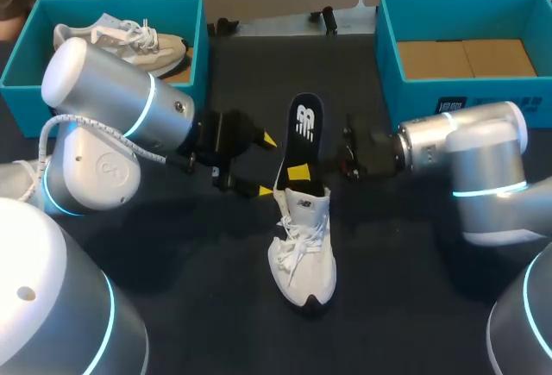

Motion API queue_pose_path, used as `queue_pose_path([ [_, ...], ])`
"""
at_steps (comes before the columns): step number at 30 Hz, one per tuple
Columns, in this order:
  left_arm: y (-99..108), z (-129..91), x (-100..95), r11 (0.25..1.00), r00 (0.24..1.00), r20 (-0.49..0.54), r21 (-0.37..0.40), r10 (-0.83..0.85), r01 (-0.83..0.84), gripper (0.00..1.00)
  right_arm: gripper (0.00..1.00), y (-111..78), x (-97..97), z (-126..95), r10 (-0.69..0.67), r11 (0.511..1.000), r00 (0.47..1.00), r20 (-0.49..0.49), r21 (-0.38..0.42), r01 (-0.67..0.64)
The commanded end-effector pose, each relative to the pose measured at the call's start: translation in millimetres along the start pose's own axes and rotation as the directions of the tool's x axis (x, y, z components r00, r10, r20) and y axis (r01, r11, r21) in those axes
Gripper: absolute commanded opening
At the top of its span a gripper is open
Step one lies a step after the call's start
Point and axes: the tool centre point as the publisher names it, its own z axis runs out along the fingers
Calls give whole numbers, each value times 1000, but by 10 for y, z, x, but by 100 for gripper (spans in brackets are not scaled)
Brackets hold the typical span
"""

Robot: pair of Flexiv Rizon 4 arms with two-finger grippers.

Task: Take the shoe out of the shoebox, open the shoe tongue, remove and reinsert the insole, then place the shoe into the shoebox

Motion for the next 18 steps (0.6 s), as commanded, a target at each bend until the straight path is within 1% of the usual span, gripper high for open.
queue_pose_path([
  [1,-6,4,8,1000,1000,2,-3,1,-1,100,0,-18,-50,-14,28,998,999,-24,50,-27],
  [8,-6,4,8,1000,1000,2,-3,1,-1,100,0,-217,2,22,93,994,995,-34,60,-91],
  [12,-6,4,8,1000,1000,2,-3,1,-1,100,0,-352,40,48,124,991,992,-32,49,-122],
  [18,-6,4,8,1000,1000,2,-3,1,-1,100,0,-478,57,105,159,986,987,-37,47,-158],
])
